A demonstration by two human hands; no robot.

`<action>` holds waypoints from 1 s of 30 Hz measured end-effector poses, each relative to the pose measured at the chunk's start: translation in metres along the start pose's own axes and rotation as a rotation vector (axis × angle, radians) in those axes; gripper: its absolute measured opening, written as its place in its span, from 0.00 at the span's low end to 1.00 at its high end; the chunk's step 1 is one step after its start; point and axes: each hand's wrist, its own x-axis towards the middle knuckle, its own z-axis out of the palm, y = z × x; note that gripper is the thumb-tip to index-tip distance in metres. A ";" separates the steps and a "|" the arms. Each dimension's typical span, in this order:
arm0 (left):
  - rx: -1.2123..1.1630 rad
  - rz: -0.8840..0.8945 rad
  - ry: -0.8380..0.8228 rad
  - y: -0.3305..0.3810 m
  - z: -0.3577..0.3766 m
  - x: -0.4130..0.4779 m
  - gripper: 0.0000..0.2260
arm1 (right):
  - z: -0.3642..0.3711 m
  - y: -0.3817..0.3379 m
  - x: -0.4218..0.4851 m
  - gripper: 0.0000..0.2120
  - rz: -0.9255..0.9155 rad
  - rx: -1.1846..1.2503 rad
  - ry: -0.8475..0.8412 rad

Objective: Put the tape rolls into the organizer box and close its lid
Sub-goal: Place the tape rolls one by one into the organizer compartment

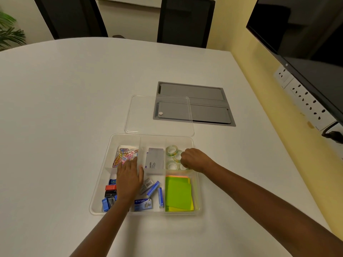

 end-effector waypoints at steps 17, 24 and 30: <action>0.011 -0.002 -0.010 0.000 -0.001 0.001 0.25 | 0.004 -0.019 0.010 0.05 0.154 0.640 0.139; 0.024 0.002 -0.016 -0.001 0.000 0.002 0.25 | 0.025 -0.023 0.008 0.08 0.194 0.686 0.167; 0.014 0.000 -0.019 -0.002 0.000 0.002 0.26 | 0.018 -0.007 0.017 0.15 0.288 0.552 0.306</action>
